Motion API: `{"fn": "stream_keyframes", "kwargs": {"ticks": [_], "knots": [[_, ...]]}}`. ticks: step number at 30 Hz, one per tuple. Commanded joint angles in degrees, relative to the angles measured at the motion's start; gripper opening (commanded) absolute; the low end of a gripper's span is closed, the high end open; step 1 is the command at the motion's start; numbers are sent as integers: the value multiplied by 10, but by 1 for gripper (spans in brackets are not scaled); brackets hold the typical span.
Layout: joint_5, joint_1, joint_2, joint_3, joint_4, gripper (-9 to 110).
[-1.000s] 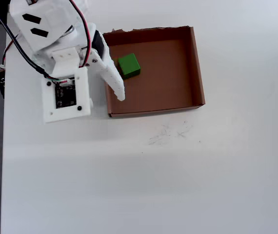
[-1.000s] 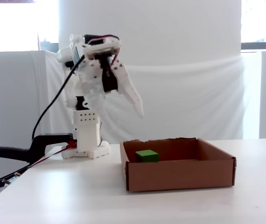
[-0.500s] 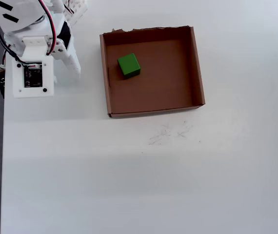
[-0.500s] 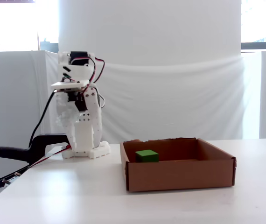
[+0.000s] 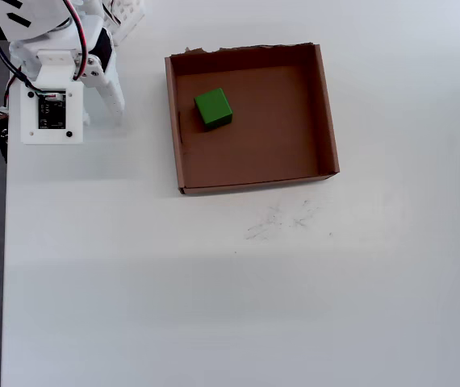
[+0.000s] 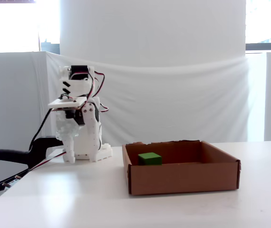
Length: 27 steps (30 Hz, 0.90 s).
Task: Grasp a green cube and put it in a box.
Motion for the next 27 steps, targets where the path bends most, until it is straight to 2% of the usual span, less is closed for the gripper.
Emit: {"fn": "stream_keyframes", "kwargs": {"ticks": [1,11,27], "knots": [[-11,-6,1,-4,0,14],[-11,-13,1,-3,84,15],[-4,-31,2,-3,91,13]]}}
